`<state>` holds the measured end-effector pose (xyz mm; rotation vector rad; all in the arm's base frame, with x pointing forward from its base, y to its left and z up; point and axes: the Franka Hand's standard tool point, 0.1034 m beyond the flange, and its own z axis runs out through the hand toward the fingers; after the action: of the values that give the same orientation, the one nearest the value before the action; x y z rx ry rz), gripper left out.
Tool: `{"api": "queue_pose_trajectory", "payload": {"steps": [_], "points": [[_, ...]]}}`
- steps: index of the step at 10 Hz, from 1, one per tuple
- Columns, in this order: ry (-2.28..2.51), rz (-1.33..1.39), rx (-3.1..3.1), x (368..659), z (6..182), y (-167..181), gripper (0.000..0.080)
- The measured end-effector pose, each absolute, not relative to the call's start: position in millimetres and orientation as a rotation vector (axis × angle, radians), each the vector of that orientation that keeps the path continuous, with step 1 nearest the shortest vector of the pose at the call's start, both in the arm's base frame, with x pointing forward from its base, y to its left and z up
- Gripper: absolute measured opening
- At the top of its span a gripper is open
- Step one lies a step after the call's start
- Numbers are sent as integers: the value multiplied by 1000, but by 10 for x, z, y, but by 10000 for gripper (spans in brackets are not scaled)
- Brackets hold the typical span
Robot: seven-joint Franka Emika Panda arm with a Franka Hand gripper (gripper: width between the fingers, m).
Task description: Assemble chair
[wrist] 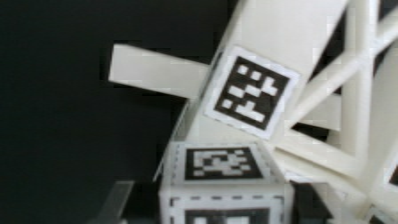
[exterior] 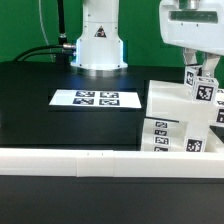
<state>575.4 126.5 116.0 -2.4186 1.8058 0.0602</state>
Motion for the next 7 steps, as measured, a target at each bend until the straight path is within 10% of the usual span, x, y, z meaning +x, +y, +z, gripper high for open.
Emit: {"api": "queue_pose_trajectory", "payload": {"steps": [2,7], "points": [[1721,58,-2476,5765,1165,1219,606],[982,22,-2860,5749,1145,1177,649]]}}
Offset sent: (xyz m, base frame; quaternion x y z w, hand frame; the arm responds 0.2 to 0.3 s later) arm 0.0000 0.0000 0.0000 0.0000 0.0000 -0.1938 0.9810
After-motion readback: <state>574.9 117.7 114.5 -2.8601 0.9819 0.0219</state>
